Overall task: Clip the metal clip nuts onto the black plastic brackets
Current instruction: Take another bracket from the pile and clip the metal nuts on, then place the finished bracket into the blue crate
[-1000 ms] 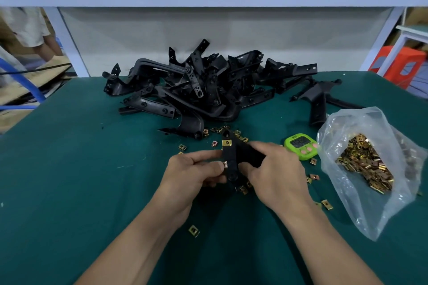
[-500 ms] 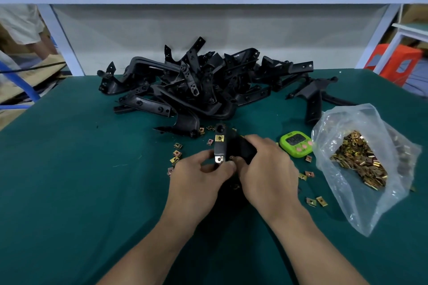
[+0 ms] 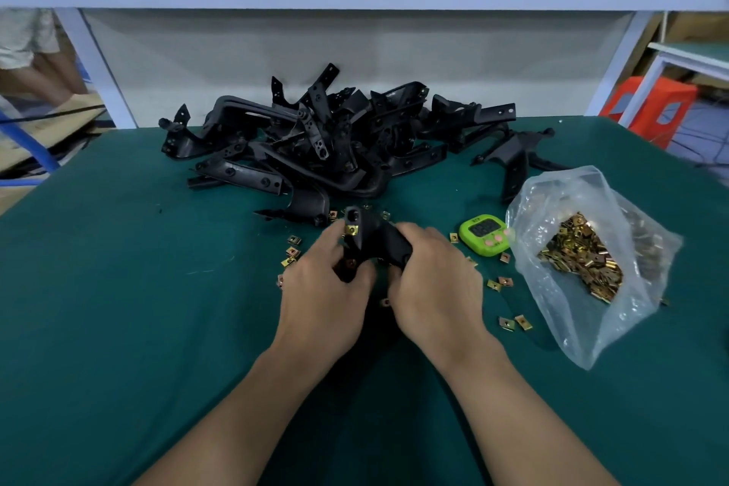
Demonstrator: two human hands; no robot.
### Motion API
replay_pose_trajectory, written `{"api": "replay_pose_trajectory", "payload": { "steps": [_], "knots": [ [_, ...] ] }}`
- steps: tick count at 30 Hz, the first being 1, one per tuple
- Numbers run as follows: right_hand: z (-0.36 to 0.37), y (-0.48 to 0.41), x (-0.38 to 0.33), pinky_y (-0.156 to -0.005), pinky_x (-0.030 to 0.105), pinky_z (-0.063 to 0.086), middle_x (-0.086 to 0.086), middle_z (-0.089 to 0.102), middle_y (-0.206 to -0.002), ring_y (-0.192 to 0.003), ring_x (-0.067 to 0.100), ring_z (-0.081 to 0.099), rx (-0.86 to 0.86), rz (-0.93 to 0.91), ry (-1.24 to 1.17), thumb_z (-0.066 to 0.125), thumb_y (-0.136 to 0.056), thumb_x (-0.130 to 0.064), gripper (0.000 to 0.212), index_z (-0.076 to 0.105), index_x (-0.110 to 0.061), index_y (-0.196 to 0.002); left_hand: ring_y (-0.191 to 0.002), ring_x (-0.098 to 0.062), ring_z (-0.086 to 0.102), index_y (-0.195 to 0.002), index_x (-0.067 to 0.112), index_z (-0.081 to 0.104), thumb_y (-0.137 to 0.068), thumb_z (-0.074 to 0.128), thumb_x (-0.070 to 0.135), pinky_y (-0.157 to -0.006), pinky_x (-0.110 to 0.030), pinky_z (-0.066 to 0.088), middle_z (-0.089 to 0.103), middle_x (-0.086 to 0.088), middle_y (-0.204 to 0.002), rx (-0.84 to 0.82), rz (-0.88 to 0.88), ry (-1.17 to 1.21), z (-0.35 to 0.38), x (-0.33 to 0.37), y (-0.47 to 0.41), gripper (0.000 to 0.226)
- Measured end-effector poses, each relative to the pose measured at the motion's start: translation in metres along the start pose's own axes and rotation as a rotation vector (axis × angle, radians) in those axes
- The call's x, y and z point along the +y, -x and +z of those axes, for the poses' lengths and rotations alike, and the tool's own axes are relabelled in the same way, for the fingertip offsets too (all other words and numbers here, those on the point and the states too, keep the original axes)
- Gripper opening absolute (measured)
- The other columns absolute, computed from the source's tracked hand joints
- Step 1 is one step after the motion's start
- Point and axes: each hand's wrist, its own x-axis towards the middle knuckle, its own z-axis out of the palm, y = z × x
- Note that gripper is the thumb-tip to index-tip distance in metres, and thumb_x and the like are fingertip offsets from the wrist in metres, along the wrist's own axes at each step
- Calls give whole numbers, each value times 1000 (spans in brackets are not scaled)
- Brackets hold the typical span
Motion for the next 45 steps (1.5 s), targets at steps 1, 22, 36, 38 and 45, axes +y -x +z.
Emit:
{"api": "replay_pose_trajectory", "payload": {
  "steps": [1,22,36,38,45],
  "knots": [
    [-1,3,-3,-62,33,32,-12,53,-92,-80,20,61,-11,-6,12,67,-87,-22,32,57,-34,-115,-77,6,64,-107,44,65,-90,66,28,-68,-7,45,71,27,-82,20,0,19,-1,-1,0,23],
    [-153,160,70,-56,39,59,-4,75,-86,-58,22,71,93,323,-607,52,-95,-6,44,65,-45,-110,-58,-23,66,-79,28,67,-88,61,29,-53,-40,54,66,4,-60,-185,7,505,49,134,60,11],
    [-287,372,209,-57,29,58,21,73,-86,-65,29,68,757,983,-855,63,-97,2,14,72,-8,-103,-57,-15,68,-88,9,67,-95,66,8,-51,-23,53,67,-4,-64,-1212,-295,661,214,286,244,8],
    [-291,404,219,-57,28,58,17,72,-81,-64,24,67,834,1081,-885,62,-95,4,14,72,-4,-100,-60,-15,68,-90,11,67,-97,67,11,-54,-24,55,70,-5,-64,-1342,-425,592,235,295,273,7],
    [-315,452,261,-57,29,60,26,69,-96,-77,31,70,1291,1247,-1185,56,-97,7,10,65,9,-101,-107,-21,70,-114,19,64,-107,53,31,-87,-36,54,74,-6,-116,-1623,-683,603,282,333,338,17]
  ]
}}
